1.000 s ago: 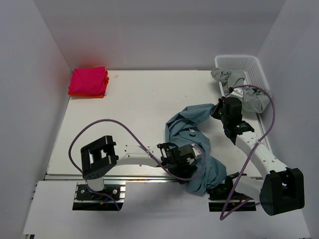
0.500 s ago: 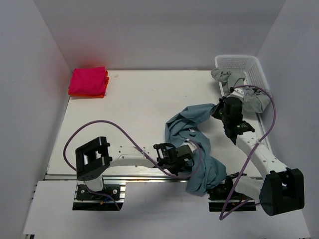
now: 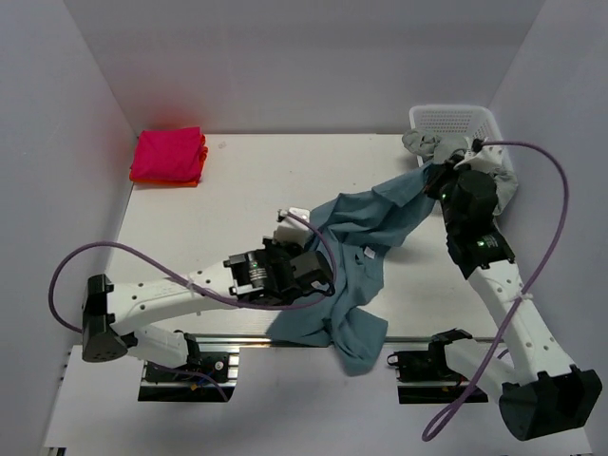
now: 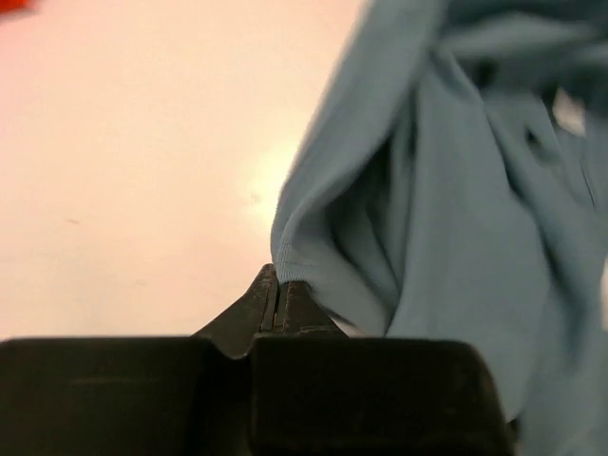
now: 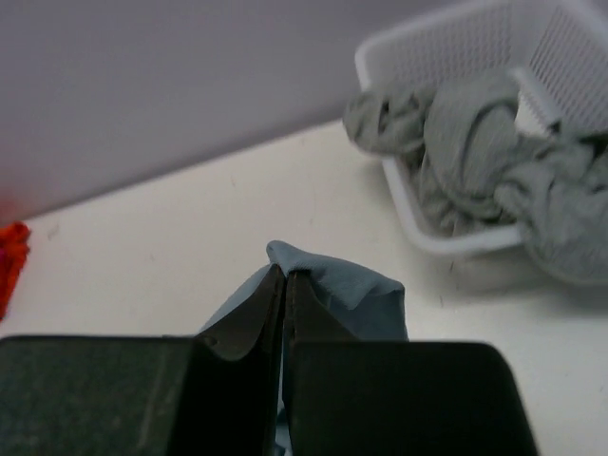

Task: Fold and stack the t-shirts
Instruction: Flatten out the tshirt

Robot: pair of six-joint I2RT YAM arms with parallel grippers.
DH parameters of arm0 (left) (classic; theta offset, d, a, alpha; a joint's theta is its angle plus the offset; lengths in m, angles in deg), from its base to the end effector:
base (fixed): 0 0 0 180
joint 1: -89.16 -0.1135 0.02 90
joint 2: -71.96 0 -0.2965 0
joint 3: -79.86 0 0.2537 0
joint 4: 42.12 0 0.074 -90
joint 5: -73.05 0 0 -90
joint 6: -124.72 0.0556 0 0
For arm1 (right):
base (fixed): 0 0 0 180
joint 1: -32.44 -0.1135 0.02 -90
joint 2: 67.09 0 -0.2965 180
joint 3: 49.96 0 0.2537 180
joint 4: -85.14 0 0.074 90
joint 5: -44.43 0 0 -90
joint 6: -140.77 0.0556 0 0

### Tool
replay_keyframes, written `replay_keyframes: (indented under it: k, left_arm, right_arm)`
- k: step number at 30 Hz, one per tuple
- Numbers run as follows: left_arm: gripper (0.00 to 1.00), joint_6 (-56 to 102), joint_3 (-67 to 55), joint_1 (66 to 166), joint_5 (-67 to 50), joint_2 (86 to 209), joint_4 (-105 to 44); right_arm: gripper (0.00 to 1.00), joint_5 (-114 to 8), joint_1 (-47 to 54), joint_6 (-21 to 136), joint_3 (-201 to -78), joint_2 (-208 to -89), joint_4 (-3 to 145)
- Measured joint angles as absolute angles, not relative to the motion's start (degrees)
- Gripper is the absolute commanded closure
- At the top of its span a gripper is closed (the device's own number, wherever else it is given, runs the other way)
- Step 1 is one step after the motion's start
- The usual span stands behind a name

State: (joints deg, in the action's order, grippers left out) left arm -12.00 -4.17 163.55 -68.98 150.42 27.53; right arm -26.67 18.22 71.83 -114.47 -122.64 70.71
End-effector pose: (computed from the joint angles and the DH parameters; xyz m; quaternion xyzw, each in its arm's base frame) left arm 0.1123 -0.2391 0.3313 0.1139 0.8739 0.0346 0.4713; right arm 0.2263 0.0388 0.3854 0.1538 0.7221 0.0853 0.6691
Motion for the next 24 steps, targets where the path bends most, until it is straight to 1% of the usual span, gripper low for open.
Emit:
replay_keyframes:
  k: [6, 9, 11, 12, 16, 17, 21, 24]
  left_arm:
    - [1.00, -14.0, -13.9, 163.2, -83.2, 145.7, 39.4]
    - [1.00, -11.6, -18.5, 163.2, -90.0, 141.4, 40.6]
    - [1.00, -7.2, -20.1, 163.2, -93.6, 137.7, 37.7]
    - [1.00, -1.9, -19.9, 163.2, -95.1, 135.3, 33.5]
    - [1.00, 27.7, -15.1, 163.1, -98.5, 125.5, 4.2]
    - [1.00, 33.0, -15.1, 163.1, -98.5, 123.9, -1.0]
    - [1.00, 50.8, -15.4, 163.1, -98.0, 119.3, -20.4]
    - [1.00, 59.1, -19.1, 163.2, -95.7, 118.7, -28.0]
  right_arm:
    - [1.00, -22.7, 18.2, 67.0, -127.0, -120.2, 70.9]
    - [1.00, -21.0, 18.2, 64.6, -133.1, -119.3, 70.8]
    - [1.00, -19.3, 18.2, 62.7, -136.9, -119.1, 70.7]
    - [1.00, -18.6, 18.2, 61.8, -138.6, -119.0, 70.7]
    - [1.00, -16.5, 18.2, 58.3, -144.3, -118.8, 70.2]
    - [1.00, -16.3, 18.2, 57.5, -145.5, -118.7, 69.9]
    - [1.00, -16.9, 18.2, 54.8, -151.6, -118.5, 67.3]
    - [1.00, -18.3, 18.0, 53.0, -157.6, -118.7, 65.2]
